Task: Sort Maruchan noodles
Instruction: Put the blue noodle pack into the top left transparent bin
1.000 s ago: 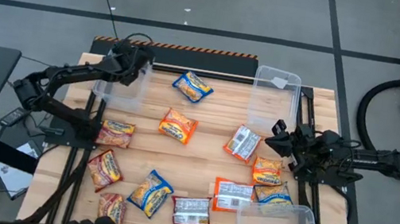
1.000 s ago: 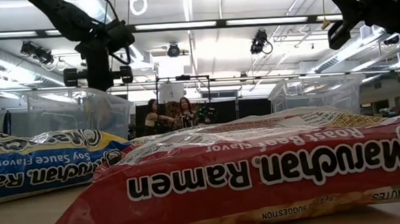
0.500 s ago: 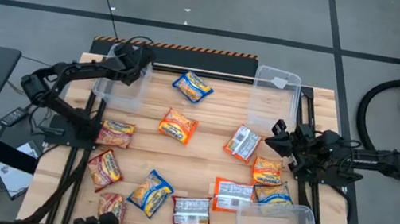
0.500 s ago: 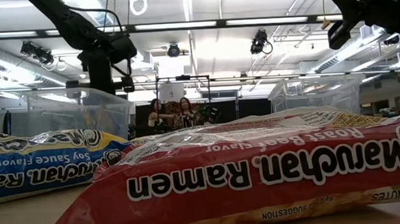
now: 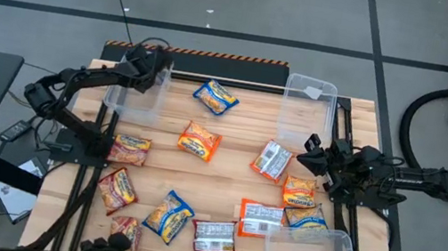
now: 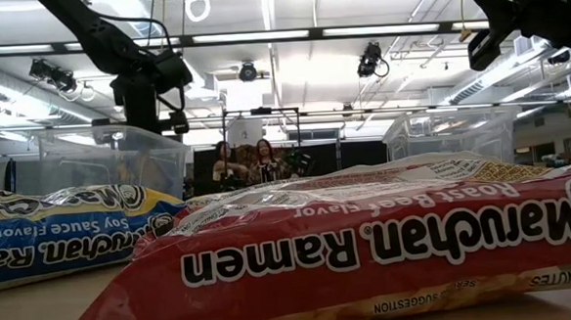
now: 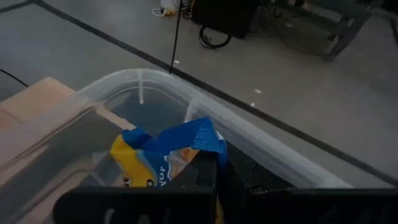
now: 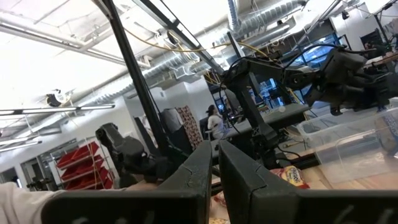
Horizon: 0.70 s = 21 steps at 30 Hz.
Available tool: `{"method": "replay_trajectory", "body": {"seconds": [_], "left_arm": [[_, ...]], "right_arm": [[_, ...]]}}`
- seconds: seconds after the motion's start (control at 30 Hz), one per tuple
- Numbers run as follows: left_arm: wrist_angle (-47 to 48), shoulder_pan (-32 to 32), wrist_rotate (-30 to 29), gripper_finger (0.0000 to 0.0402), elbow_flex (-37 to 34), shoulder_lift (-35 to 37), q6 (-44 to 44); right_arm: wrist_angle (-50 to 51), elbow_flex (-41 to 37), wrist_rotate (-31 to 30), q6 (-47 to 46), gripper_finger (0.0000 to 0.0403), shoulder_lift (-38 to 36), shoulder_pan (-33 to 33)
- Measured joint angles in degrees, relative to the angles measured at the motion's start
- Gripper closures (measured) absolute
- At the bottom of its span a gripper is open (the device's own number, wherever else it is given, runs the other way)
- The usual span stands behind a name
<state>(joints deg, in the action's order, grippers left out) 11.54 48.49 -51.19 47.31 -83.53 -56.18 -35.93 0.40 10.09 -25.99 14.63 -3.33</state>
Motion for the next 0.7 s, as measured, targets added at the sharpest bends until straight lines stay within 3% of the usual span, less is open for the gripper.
{"method": "replay_trajectory", "body": {"seconds": [0.27,0.7], "left_arm": [[-5.45,-0.02,-2.92,0.0388,0.0,0.0,3.46],[-0.75,0.0,-3.86,0.0387,-0.01,-0.96,0.56]], "right_arm": [[0.01,0.0,0.0,-0.01,0.0367,0.0,0.0],[0.0,0.0,0.02,0.04,0.0367,0.0,0.0]]}}
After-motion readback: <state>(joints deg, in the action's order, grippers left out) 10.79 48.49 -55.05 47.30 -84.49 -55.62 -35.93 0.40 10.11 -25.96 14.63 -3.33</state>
